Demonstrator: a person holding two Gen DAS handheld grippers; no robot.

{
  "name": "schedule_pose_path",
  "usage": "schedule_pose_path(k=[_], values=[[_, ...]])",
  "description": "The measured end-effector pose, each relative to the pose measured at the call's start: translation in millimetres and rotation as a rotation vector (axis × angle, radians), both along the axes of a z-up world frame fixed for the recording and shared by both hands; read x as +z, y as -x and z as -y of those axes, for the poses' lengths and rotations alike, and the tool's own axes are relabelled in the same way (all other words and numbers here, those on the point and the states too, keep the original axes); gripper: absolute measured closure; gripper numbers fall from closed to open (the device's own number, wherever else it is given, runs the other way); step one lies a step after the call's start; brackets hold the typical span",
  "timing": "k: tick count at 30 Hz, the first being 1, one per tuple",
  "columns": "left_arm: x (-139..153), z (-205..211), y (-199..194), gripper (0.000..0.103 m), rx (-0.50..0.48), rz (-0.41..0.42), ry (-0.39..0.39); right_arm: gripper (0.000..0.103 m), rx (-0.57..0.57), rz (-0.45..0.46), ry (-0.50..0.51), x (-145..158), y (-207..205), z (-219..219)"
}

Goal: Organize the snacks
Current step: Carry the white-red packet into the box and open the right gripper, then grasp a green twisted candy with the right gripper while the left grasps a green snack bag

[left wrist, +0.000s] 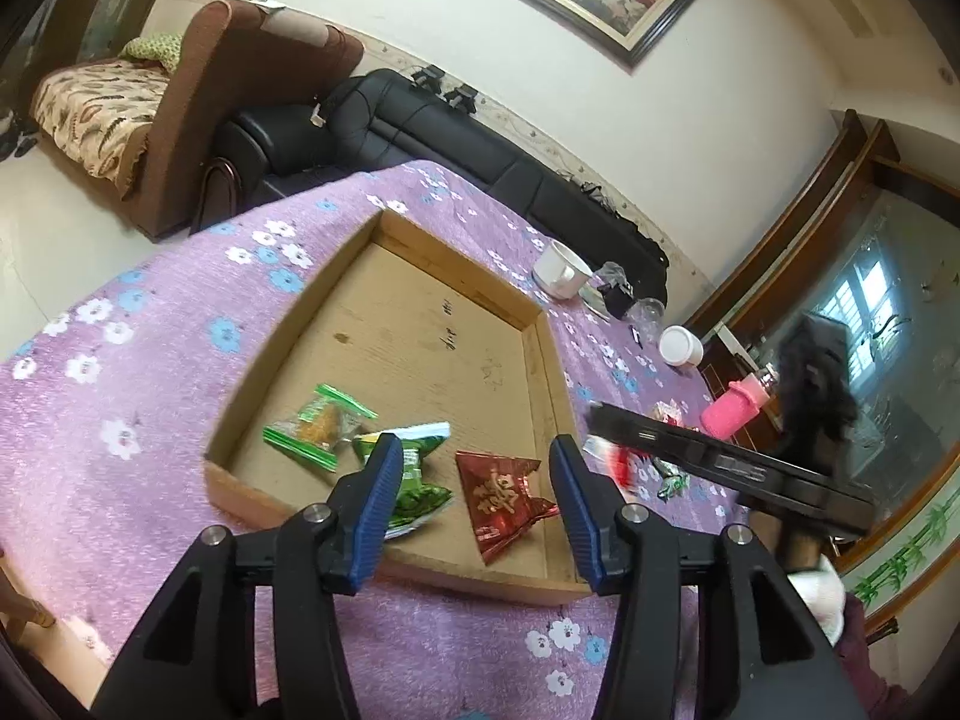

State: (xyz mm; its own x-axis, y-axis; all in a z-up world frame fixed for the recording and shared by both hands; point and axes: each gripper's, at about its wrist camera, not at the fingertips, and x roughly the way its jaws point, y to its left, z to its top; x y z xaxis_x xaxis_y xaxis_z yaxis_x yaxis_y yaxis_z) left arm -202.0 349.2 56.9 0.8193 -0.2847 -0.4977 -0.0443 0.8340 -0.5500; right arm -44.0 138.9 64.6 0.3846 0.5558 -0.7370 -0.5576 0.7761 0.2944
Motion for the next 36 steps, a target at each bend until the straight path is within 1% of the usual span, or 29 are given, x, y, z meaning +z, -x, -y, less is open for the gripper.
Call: schedule_pose_path(k=[1, 3, 6, 8, 9, 11, 12, 14, 16, 18, 19, 20, 21, 22, 24, 27, 30, 33, 34, 36], values=[[1, -3, 3, 0.05, 0.01, 0.003, -0.005, 0.066, 0.021, -0.015, 0.002, -4, -4, -14], [4, -9, 7, 0.045, 0.035, 0.005, -0.019, 0.066, 0.043, -0.037, -0.001, -10, -7, -31], [4, -18, 12, 0.04, 0.063, 0.004, -0.031, 0.064, 0.06, -0.035, 0.018, -16, -14, -55], [1, -20, 12, 0.038, 0.071, -0.005, -0.033, 0.063, 0.054, -0.041, 0.015, -19, -18, -62], [0, -20, 11, 0.038, 0.071, -0.012, -0.03, 0.061, 0.054, -0.054, 0.002, -19, -18, -64], [-3, -18, 9, 0.038, 0.064, -0.021, -0.025, 0.059, 0.045, -0.072, -0.031, -17, -19, -60], [-4, -17, 8, 0.037, 0.06, -0.024, -0.026, 0.058, 0.04, -0.067, -0.044, -13, -19, -54], [-4, -14, 5, 0.035, 0.05, -0.028, -0.027, 0.057, 0.021, -0.037, -0.06, -2, -18, -37], [-2, -11, 5, 0.034, 0.037, -0.023, -0.032, 0.053, -0.017, 0.029, -0.064, 13, -15, -6], [-1, -7, 4, 0.032, 0.027, -0.02, -0.039, 0.036, -0.07, 0.107, -0.056, 25, -12, 29], [-1, -4, 3, 0.032, 0.022, -0.02, -0.042, 0.03, -0.097, 0.148, -0.054, 29, -11, 47], [-1, -2, 3, 0.031, 0.017, -0.022, -0.042, 0.02, -0.137, 0.2, -0.047, 32, -9, 72], [-2, 1, 1, 0.03, 0.011, -0.024, -0.043, 0.017, -0.175, 0.234, -0.033, 32, -10, 93], [-2, 5, 0, 0.03, 0.001, -0.028, -0.043, 0.017, -0.207, 0.242, -0.011, 30, -12, 110], [-3, 16, -2, 0.03, -0.022, -0.03, -0.045, 0.017, -0.271, 0.184, 0.035, 19, -20, 146], [0, 39, -7, 0.029, -0.074, -0.033, -0.073, 0.018, -0.338, 0.084, 0.022, -4, -26, 184], [2, 62, -10, 0.028, -0.118, -0.046, -0.114, 0.018, -0.374, 0.058, 0.027, -18, -28, 198], [3, 83, -13, 0.027, -0.165, -0.059, -0.158, 0.018, -0.415, 0.047, 0.057, -29, -33, 201], [3, 88, -13, 0.027, -0.176, -0.062, -0.172, 0.018, -0.43, 0.032, 0.07, -33, -37, 202], [4, 102, -16, 0.026, -0.209, -0.068, -0.2, 0.018, -0.447, -0.004, 0.061, -41, -41, 208]])
